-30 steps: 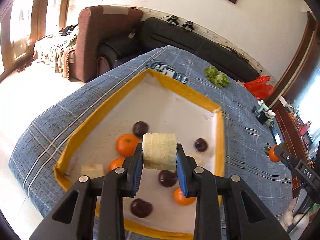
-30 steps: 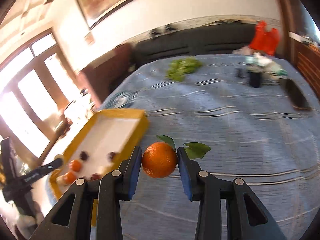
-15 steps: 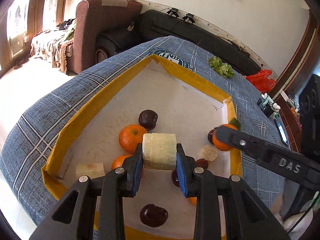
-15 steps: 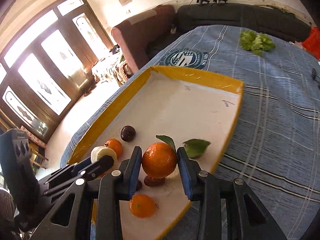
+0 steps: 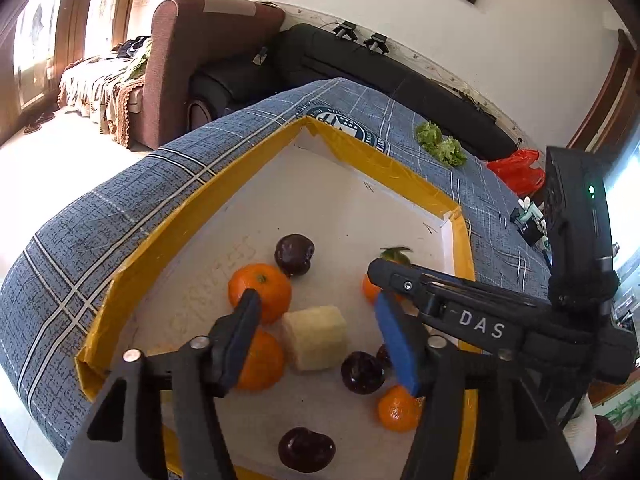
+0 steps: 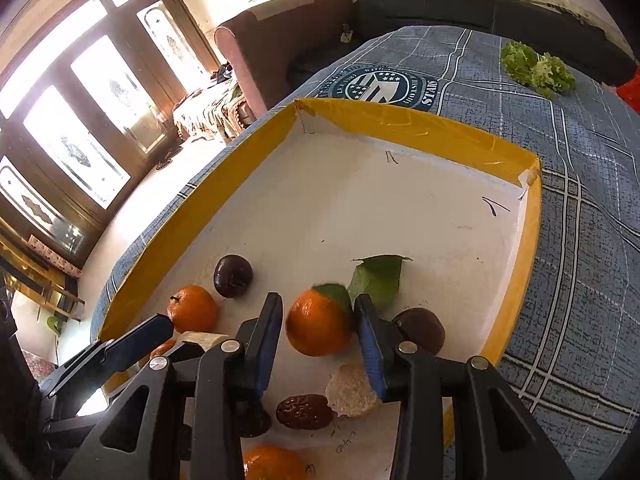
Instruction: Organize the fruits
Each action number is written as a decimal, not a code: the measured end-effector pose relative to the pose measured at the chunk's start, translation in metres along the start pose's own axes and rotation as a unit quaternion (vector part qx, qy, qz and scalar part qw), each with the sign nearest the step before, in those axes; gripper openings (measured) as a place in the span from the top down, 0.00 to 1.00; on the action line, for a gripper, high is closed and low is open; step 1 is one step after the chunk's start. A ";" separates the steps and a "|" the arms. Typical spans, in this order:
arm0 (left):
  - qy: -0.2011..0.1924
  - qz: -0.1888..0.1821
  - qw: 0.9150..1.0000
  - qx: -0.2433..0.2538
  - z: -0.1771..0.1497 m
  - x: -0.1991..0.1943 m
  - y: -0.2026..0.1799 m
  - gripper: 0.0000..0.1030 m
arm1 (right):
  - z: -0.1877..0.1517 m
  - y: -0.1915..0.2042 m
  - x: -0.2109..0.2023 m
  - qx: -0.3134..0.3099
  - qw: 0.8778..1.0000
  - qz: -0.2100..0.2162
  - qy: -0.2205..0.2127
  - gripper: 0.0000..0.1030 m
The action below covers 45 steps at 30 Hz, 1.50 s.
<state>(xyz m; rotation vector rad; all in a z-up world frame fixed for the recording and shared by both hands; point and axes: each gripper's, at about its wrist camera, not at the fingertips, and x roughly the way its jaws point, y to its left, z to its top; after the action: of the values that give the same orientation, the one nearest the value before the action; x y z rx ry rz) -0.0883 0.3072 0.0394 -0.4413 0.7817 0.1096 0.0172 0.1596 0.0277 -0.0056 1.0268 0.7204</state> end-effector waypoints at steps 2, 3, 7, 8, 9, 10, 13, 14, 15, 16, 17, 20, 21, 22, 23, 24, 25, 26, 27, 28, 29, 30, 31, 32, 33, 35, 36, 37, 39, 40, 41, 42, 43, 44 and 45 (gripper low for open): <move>-0.003 -0.002 1.000 -0.007 0.002 -0.003 0.003 0.40 | 0.000 0.001 -0.007 -0.001 1.000 -0.001 -0.008 0.55; -0.004 -0.004 1.000 -0.011 0.002 -0.004 0.004 0.39 | 0.000 0.002 -0.011 -0.002 1.000 -0.002 -0.013 0.54; -0.010 -0.003 1.000 -0.018 0.002 -0.012 0.006 0.38 | 0.001 0.005 -0.031 -0.004 0.999 -0.005 -0.039 0.48; -0.012 -0.003 1.000 -0.017 0.002 -0.014 0.005 0.37 | -0.001 0.005 -0.039 -0.004 0.999 -0.007 -0.047 0.46; -0.015 -0.001 1.000 -0.017 0.002 -0.017 0.004 0.36 | -0.002 0.005 -0.045 -0.004 0.999 -0.008 -0.053 0.44; -0.018 0.000 1.000 -0.015 0.002 -0.019 0.002 0.35 | -0.004 0.004 -0.052 -0.003 0.998 -0.011 -0.060 0.44; -0.032 0.012 0.999 -0.001 0.001 -0.029 -0.007 0.31 | -0.011 0.000 -0.070 0.001 0.997 -0.023 -0.079 0.42; -0.036 0.020 0.999 0.005 0.001 -0.033 -0.010 0.28 | -0.015 -0.003 -0.075 0.002 0.996 -0.028 -0.084 0.42; -0.042 0.028 0.999 0.010 0.000 -0.036 -0.014 0.27 | -0.019 -0.005 -0.081 0.004 0.995 -0.033 -0.090 0.41; -0.050 0.039 0.998 0.017 -0.002 -0.040 -0.019 0.23 | -0.025 -0.007 -0.089 0.006 0.994 -0.040 -0.098 0.40; -0.056 0.045 0.997 0.021 -0.002 -0.043 -0.022 0.20 | -0.030 -0.009 -0.094 0.009 0.994 -0.045 -0.102 0.39; -0.075 0.069 0.994 0.040 -0.006 -0.052 -0.037 0.17 | -0.047 -0.017 -0.110 0.022 0.991 -0.061 -0.117 0.36; -0.080 0.075 0.993 0.049 -0.008 -0.055 -0.043 0.17 | -0.051 -0.020 -0.114 0.026 0.990 -0.063 -0.120 0.36; -0.083 0.079 0.992 0.054 -0.009 -0.056 -0.047 0.15 | -0.058 -0.023 -0.119 0.031 0.989 -0.067 -0.125 0.36; -0.085 0.082 0.991 0.060 -0.012 -0.058 -0.053 0.14 | -0.063 -0.026 -0.123 0.036 0.989 -0.072 -0.128 0.36; -0.086 0.083 0.991 0.067 -0.014 -0.060 -0.058 0.13 | -0.068 -0.028 -0.127 0.039 0.988 -0.075 -0.131 0.35; -0.087 0.084 0.990 0.071 -0.016 -0.060 -0.063 0.13 | -0.072 -0.030 -0.130 0.043 0.987 -0.077 -0.133 0.35; -0.087 0.083 0.990 0.078 -0.019 -0.062 -0.070 0.13 | -0.078 -0.034 -0.135 0.048 0.986 -0.079 -0.135 0.35; -0.088 0.084 0.989 0.083 -0.021 -0.063 -0.074 0.13 | -0.082 -0.035 -0.138 0.051 0.986 -0.080 -0.137 0.35; -0.088 0.086 0.988 0.090 -0.024 -0.064 -0.080 0.13 | -0.086 -0.036 -0.141 0.053 0.985 -0.082 -0.139 0.35; -0.089 0.089 0.987 0.098 -0.027 -0.065 -0.086 0.12 | -0.090 -0.038 -0.144 0.056 0.985 -0.085 -0.142 0.34; -0.089 0.091 0.986 0.105 -0.029 -0.066 -0.091 0.12 | -0.095 -0.040 -0.148 0.060 0.984 -0.087 -0.144 0.34; -0.090 0.092 0.985 0.112 -0.032 -0.067 -0.097 0.11 | -0.096 -0.042 -0.150 0.063 0.983 -0.087 -0.147 0.34; -0.091 0.095 0.984 0.121 -0.035 -0.068 -0.103 0.10 | -0.100 -0.044 -0.154 0.067 0.983 -0.087 -0.149 0.33; -0.092 0.096 0.983 0.128 -0.037 -0.069 -0.108 0.10 | -0.104 -0.047 -0.157 0.071 0.982 -0.086 -0.152 0.32; -0.093 0.097 0.981 0.141 -0.041 -0.071 -0.119 0.10 | -0.110 -0.051 -0.163 0.077 0.981 -0.085 -0.157 0.32; -0.094 0.097 0.980 0.146 -0.043 -0.072 -0.124 0.10 | -0.114 -0.053 -0.165 0.080 0.980 -0.086 -0.159 0.32; -0.095 0.098 0.979 0.150 -0.046 -0.073 -0.127 0.10 | -0.116 -0.055 -0.167 0.082 0.980 -0.086 -0.161 0.32; -0.097 0.098 0.978 0.158 -0.049 -0.074 -0.135 0.10 | -0.121 -0.058 -0.172 0.087 0.979 -0.087 -0.165 0.32; -0.098 0.099 0.977 0.161 -0.051 -0.075 -0.138 0.09 | -0.123 -0.060 -0.174 0.089 0.978 -0.088 -0.167 0.32; -0.099 0.101 0.976 0.165 -0.053 -0.076 -0.142 0.09 | -0.126 -0.062 -0.176 0.091 0.977 -0.089 -0.169 0.31; -0.100 0.103 0.975 0.168 -0.054 -0.076 -0.145 0.09 | -0.129 -0.064 -0.178 0.094 0.977 -0.089 -0.171 0.31; -0.100 0.104 0.975 0.171 -0.055 -0.076 -0.147 0.09 | -0.131 -0.067 -0.180 0.097 0.976 -0.088 -0.173 0.31; -0.101 0.106 0.974 0.174 -0.056 -0.077 -0.150 0.09 | -0.133 -0.068 -0.181 0.099 0.976 -0.088 -0.174 0.31; -0.101 0.107 0.973 0.176 -0.058 -0.077 -0.152 0.09 | -0.135 -0.070 -0.182 0.101 0.975 -0.088 -0.175 0.31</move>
<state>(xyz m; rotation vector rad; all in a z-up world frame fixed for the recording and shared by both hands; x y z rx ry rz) -0.1420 0.1506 0.1092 -0.0080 0.6291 0.2091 -0.1059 -0.0378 0.0749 0.1996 0.7455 0.4329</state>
